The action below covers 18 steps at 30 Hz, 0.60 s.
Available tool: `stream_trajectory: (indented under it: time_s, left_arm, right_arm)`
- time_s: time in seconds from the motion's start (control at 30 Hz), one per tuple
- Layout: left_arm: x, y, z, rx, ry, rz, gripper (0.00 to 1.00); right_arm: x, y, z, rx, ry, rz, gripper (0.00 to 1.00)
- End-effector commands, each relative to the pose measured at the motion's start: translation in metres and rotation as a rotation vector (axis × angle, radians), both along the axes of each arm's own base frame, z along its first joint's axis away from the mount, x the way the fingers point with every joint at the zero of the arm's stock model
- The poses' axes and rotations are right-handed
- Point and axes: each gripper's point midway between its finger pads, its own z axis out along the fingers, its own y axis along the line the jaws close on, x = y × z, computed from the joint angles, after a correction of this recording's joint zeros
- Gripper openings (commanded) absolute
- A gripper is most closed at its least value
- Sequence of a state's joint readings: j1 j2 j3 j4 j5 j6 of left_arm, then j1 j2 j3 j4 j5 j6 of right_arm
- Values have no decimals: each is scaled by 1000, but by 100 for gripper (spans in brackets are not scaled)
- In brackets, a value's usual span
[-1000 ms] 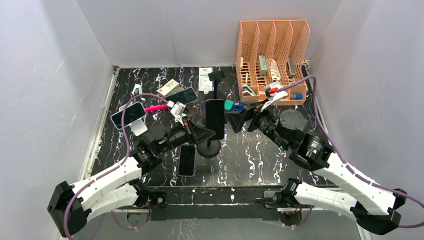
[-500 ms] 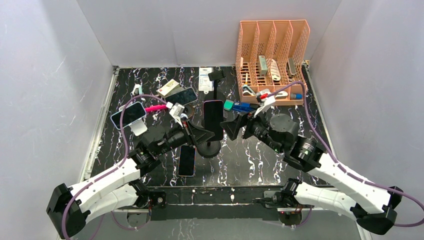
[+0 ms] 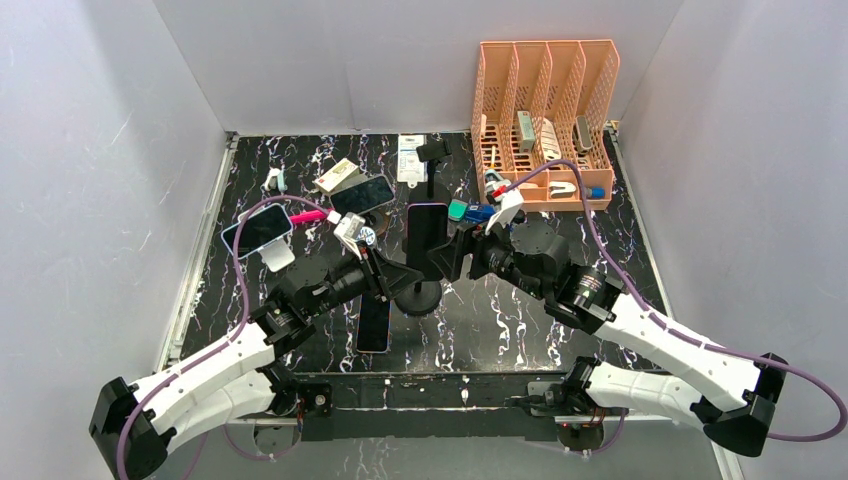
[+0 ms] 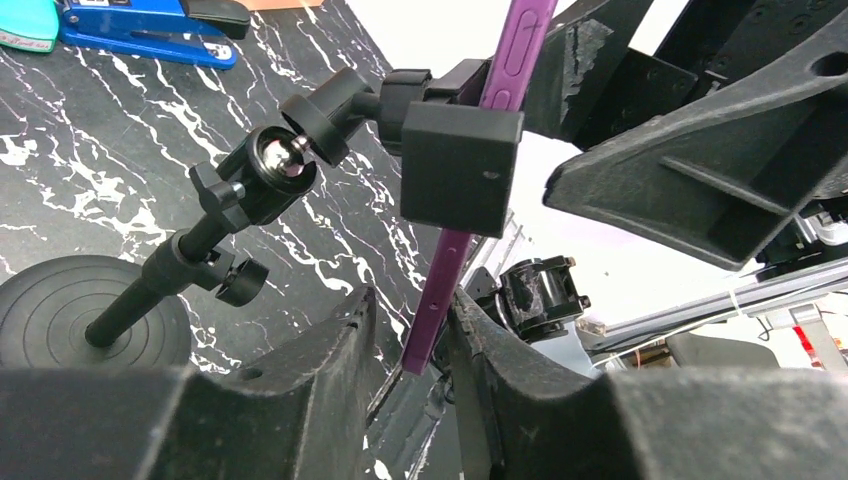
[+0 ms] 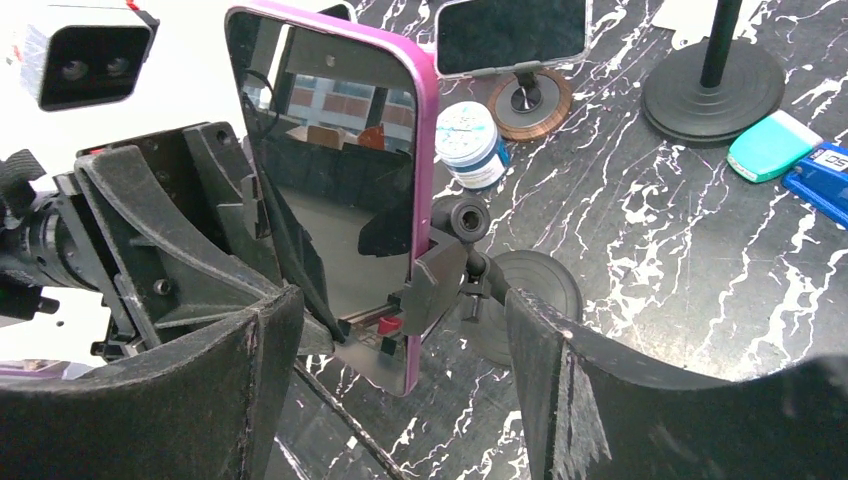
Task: Remove the phone from the phone stand
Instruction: Move the phone stand with the phone to the center of the board.
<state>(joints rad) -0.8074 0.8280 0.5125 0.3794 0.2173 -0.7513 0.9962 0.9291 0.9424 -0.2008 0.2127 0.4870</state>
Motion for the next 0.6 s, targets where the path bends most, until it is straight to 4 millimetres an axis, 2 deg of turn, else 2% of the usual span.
stream_trajectory:
  time_s: [0.0,0.1,0.33,0.57]
  left_arm:
    - [2,7,-15,59,10,27,32]
    - [2,7,-12,56,8,26,37]
    - [-1,7,1,41,2,19,54]
    - [-3,24,19,57,-34,68,71]
  right_arm:
    - [0,7,38,105,-54,19,81]
    - [-3,6,38,100,-50,28,83]
    - [-8,-1,40,79,-51,37,90]
    - [-8,-30,47,58,-92,-40,95]
